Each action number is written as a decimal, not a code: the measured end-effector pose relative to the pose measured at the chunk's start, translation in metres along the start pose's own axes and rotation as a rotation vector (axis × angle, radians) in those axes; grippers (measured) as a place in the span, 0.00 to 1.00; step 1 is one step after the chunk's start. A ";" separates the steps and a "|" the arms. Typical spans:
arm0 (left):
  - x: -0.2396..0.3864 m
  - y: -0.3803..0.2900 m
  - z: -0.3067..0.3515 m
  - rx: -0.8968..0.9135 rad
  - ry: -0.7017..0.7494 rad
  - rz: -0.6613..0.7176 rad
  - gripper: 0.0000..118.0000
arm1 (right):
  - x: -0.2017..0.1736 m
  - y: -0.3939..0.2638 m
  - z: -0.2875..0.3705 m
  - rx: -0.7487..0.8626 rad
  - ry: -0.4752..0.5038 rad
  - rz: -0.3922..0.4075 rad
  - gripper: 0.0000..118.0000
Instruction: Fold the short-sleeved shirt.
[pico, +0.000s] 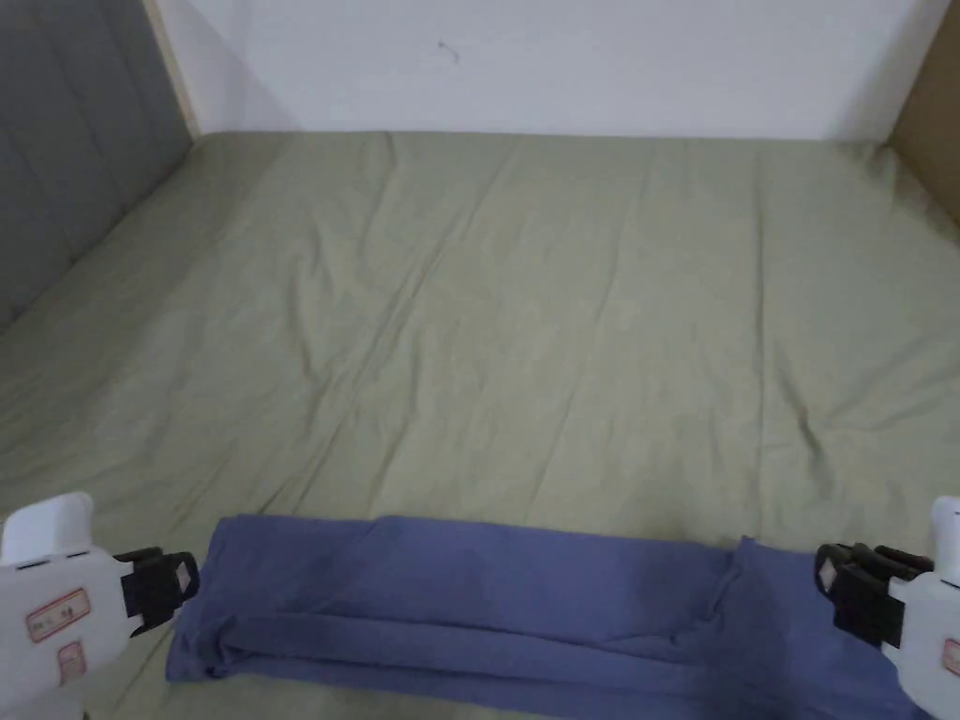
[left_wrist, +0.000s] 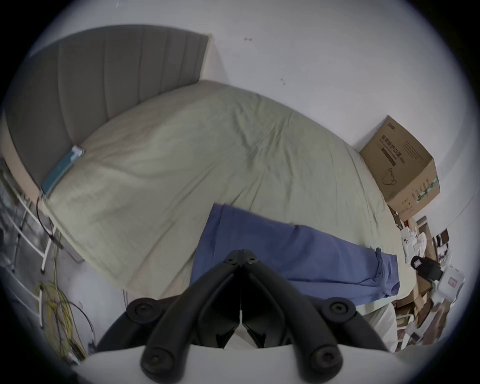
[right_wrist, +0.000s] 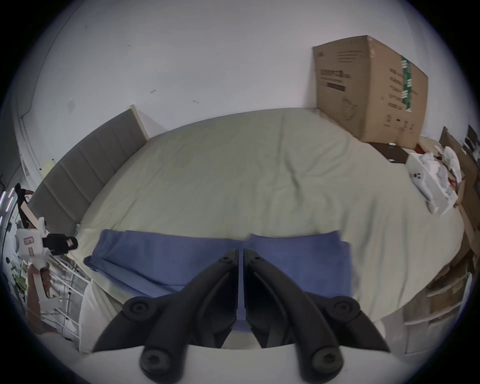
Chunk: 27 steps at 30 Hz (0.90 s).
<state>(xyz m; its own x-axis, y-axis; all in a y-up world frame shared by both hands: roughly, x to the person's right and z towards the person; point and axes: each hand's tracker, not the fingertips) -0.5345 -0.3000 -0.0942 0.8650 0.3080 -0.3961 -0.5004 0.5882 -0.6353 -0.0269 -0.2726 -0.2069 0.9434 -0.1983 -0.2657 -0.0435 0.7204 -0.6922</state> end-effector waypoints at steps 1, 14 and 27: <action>-0.002 -0.004 0.000 0.000 -0.011 0.018 0.00 | -0.011 -0.001 -0.006 -0.002 0.000 -0.004 0.04; -0.082 -0.024 -0.062 -0.150 -0.276 0.480 0.99 | -0.069 -0.009 -0.038 -0.128 0.104 0.156 0.04; -0.082 -0.021 -0.094 -0.180 -0.287 0.478 0.05 | -0.068 -0.016 -0.054 -0.205 0.083 0.152 0.04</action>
<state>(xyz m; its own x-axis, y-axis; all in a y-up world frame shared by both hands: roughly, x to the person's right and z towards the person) -0.5982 -0.4080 -0.1105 0.5051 0.7126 -0.4870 -0.8140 0.2057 -0.5433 -0.1087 -0.3071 -0.2139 0.8911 -0.1587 -0.4252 -0.2561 0.5977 -0.7597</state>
